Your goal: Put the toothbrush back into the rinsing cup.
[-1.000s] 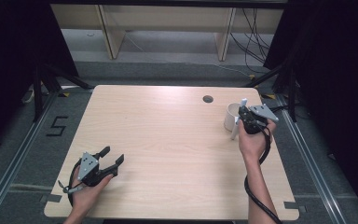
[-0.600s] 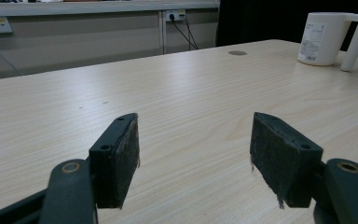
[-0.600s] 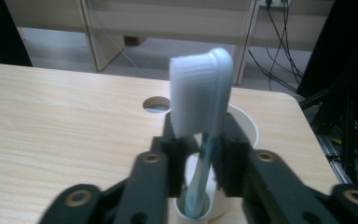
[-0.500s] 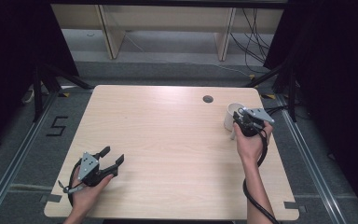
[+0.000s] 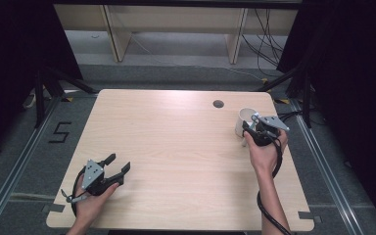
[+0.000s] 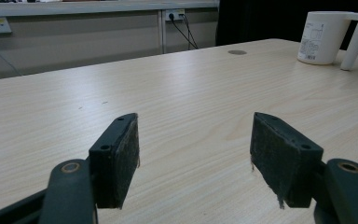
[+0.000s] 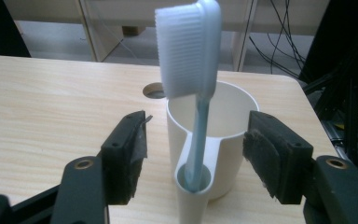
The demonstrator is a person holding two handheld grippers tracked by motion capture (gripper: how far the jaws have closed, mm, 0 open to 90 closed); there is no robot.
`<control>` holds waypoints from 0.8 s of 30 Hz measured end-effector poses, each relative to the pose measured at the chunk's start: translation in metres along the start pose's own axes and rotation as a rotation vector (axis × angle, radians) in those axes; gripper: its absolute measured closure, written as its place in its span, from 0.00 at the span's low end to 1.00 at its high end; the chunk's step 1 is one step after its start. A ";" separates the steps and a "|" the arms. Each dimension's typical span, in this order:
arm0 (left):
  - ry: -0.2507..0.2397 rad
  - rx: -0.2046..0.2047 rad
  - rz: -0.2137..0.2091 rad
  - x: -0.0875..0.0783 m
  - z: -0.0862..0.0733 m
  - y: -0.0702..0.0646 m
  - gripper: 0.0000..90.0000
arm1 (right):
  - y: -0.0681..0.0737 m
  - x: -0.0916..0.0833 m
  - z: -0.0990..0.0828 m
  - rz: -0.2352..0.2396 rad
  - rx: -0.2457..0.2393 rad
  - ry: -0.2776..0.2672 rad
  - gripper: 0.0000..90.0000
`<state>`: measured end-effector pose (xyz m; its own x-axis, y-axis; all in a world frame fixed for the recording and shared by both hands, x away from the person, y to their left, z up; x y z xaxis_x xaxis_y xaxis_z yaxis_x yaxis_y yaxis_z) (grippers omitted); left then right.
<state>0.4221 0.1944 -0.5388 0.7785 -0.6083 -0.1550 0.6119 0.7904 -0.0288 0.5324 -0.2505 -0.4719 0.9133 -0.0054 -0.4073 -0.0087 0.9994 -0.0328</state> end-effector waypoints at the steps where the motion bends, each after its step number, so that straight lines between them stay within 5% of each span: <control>1: 0.000 -0.001 0.000 0.000 0.000 0.000 0.36 | -0.001 -0.001 -0.001 0.004 -0.005 0.000 0.43; 5: 0.002 0.000 0.001 0.000 0.000 0.000 0.36 | 0.000 -0.005 -0.006 0.009 0.011 0.022 0.41; 7: 0.003 0.000 0.001 0.000 0.000 0.000 0.36 | -0.002 -0.007 -0.006 0.024 -0.034 0.014 0.41; 8: 0.003 -0.001 0.001 0.000 0.000 0.000 0.36 | -0.001 -0.009 -0.007 0.025 0.000 0.022 0.40; 24: 0.024 0.006 0.011 -0.001 -0.001 0.000 0.36 | -0.011 -0.035 -0.024 0.033 0.005 0.033 0.37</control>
<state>0.4210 0.1946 -0.5399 0.7813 -0.5979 -0.1793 0.6045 0.7963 -0.0215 0.4910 -0.2625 -0.4789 0.8984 0.0262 -0.4383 -0.0363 0.9992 -0.0147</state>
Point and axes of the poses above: each handheld gripper's, and its own axes: x roughly forward along the jaws, z roughly out of its top, y roughly to its left, the point moved 9 cm from there along x, roughly forward along the jaws, and after that the axes turned 8 degrees about -z, right-handed, at the moved point
